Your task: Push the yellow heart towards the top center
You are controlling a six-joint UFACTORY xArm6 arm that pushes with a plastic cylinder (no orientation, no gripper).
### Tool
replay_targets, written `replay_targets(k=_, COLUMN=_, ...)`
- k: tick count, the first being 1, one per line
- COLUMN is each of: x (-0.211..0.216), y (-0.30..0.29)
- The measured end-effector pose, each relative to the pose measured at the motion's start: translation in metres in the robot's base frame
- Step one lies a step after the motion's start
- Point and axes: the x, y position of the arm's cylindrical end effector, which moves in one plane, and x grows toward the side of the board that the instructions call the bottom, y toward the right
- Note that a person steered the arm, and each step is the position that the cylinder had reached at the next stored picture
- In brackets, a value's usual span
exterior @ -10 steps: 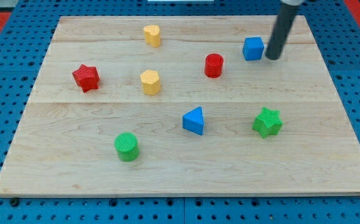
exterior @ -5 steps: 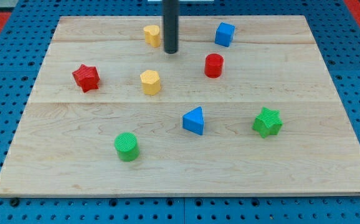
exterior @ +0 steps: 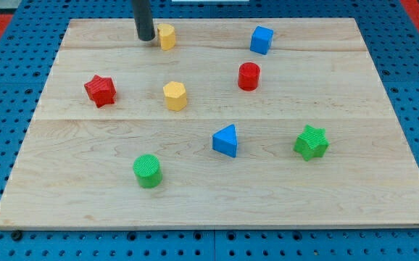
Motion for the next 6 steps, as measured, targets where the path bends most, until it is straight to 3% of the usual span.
replay_targets(k=2, x=0.005, y=0.036)
replay_targets(k=4, x=0.051, y=0.039)
replay_targets(k=5, x=0.028, y=0.050)
replay_targets(k=6, x=0.055, y=0.109)
